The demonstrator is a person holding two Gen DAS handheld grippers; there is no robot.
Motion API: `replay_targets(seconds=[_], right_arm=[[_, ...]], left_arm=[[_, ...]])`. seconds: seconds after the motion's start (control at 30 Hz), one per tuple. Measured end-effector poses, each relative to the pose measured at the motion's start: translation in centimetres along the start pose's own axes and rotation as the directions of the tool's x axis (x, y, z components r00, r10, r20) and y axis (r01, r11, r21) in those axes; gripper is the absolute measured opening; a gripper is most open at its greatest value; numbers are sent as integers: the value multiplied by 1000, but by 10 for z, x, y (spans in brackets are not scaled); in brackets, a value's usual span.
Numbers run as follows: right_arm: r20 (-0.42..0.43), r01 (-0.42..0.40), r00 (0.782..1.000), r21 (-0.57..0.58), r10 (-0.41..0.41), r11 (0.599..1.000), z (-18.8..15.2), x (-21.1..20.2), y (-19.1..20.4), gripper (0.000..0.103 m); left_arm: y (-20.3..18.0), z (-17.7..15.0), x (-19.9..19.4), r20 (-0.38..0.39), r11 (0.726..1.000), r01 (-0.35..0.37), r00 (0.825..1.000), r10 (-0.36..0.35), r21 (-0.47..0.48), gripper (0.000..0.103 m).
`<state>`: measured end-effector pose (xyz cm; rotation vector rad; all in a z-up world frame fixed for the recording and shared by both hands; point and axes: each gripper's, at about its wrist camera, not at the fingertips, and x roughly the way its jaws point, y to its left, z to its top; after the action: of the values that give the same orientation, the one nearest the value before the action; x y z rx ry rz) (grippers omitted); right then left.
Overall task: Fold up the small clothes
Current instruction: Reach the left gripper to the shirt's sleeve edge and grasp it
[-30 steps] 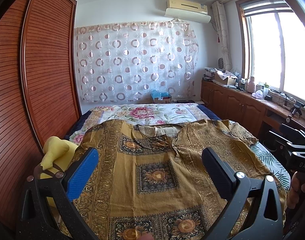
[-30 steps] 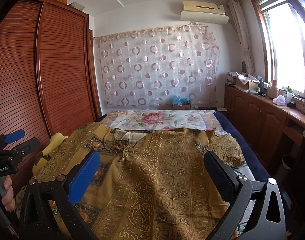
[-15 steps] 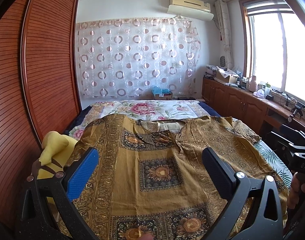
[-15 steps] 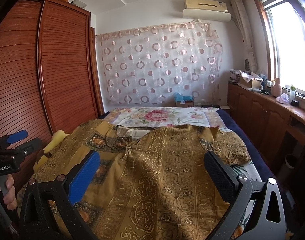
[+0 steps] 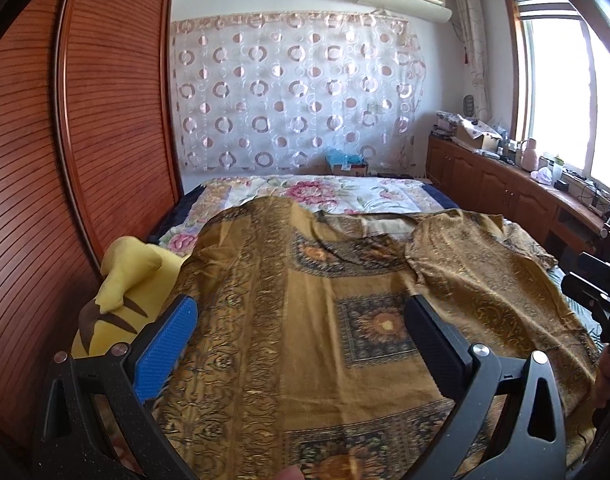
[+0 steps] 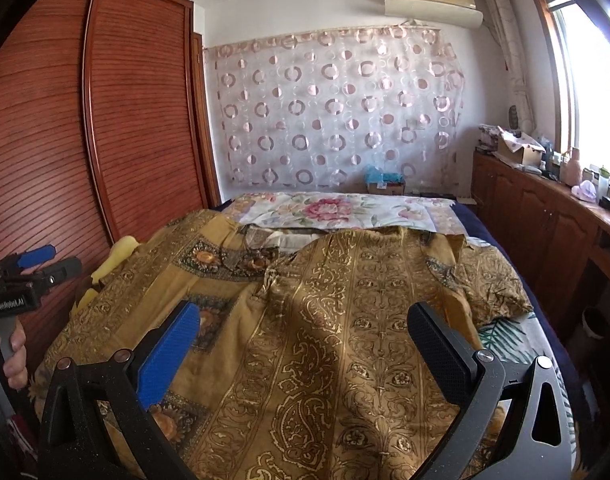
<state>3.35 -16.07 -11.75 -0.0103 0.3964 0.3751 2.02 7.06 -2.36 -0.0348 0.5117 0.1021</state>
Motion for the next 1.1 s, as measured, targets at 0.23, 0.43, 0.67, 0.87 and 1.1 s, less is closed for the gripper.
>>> replay_targets(seconds=[0.23, 0.43, 0.67, 0.87, 1.1], right_arm=[[-71, -38, 997, -37, 35, 999, -7, 26, 4, 103], [-116, -79, 991, -53, 73, 995, -3, 37, 7, 103], [-147, -84, 986, -79, 72, 993, 4, 43, -1, 103], [-148, -85, 986, -99, 70, 991, 6, 46, 4, 103], [-155, -75, 987, -137, 53, 988, 0, 47, 12, 103]], left_arm=[[54, -8, 20, -57, 998, -63, 997, 61, -24, 103], [81, -14, 39, -107, 996, -84, 991, 80, -34, 96], [110, -26, 77, -215, 995, -89, 973, 79, -35, 72], [131, -36, 109, -313, 995, -96, 945, 92, 2, 52], [146, -43, 142, -387, 989, -126, 911, 146, 78, 36]])
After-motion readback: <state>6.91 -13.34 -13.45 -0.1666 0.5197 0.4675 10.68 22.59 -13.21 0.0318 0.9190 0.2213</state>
